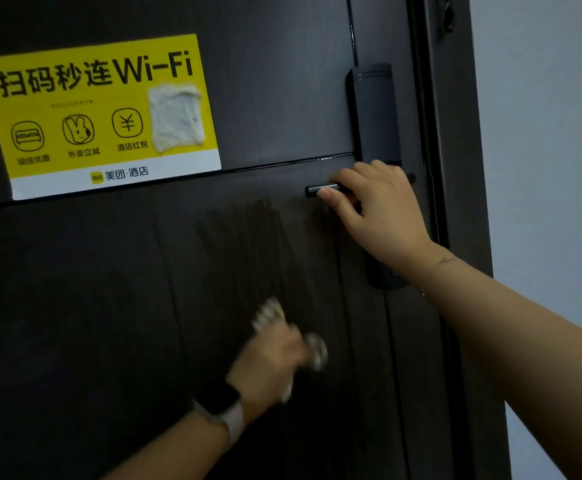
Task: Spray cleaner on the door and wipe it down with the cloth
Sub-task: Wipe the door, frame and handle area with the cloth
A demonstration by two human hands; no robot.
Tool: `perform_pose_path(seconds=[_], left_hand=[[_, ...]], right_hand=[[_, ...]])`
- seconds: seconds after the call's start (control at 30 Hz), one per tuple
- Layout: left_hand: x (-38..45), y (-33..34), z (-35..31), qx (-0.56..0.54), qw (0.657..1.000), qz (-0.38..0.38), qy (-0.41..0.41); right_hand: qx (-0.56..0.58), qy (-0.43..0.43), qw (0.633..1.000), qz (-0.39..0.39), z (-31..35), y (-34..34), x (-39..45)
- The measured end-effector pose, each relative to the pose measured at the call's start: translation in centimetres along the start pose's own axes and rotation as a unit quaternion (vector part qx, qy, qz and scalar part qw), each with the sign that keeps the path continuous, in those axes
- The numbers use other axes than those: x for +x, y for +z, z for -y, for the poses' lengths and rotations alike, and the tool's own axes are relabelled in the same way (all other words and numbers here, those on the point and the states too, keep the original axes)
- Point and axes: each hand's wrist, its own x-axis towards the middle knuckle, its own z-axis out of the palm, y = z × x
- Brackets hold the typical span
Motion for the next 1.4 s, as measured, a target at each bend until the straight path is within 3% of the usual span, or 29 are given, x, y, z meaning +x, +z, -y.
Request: perform_pose_path(seconds=[0.07,0.17,0.3,0.4,0.47,0.63,0.77,0.97,1.07,1.17,1.27,1.33,1.4], left_hand=[[-3.9,2.3,-1.6,0.020,0.985,0.122,0.118],[-4.3,2.3,-0.8,0.016,0.979,0.151,0.134],[2.6,-2.6,3.4,-0.013,0.998,-0.049,-0.037],[8.1,-7.1,6.6,-0.002,0.970,-0.183,-0.158],[9.1,-7.8,7.1,0.018,0.958,-0.208,-0.196],[4.4,-5.4,5.3,0.164,0.969,-0.088,-0.161],[2.7,-6.0,5.3,0.254,0.958,0.006,-0.132],[10.7,-8.2,8.6,0.256,0.942,-0.038,-0.215],[8.9,-6.7,7.5,0.259,0.956,-0.023,-0.137],[4.7,-4.1,4.6,0.248,0.967,0.056,0.008],[2.1,-2.3,3.1,0.264,0.942,0.149,0.142],[3.9,-2.9,4.0,0.269,0.947,0.124,0.125],[7.3,-4.1,4.9,0.254,0.965,0.062,0.034]], right_hand=[[0.008,0.002,1.000,0.014,0.0,-0.1,0.0],[0.012,-0.005,0.999,0.030,-0.3,-0.1,-0.1],[0.009,-0.014,0.999,0.040,-0.3,-0.3,0.2],[0.021,-0.017,0.999,0.047,-0.6,-0.4,0.0],[0.026,-0.014,0.999,0.043,-0.5,-0.4,0.0],[0.012,-0.011,0.999,0.028,-0.3,0.0,0.1],[0.004,-0.012,0.999,0.033,-0.2,0.0,0.0],[-0.007,-0.022,0.999,0.037,-0.4,-0.2,0.0],[-0.006,-0.042,0.998,0.040,-0.7,-0.5,-0.2],[-0.057,-0.100,0.991,0.066,-2.5,-1.6,-0.1],[-0.060,-0.103,0.992,0.047,-3.9,-1.9,-0.3],[-0.027,-0.086,0.996,0.009,-3.9,-1.2,-0.7],[-0.032,-0.070,0.997,-0.030,-4.0,-0.3,-1.4]])
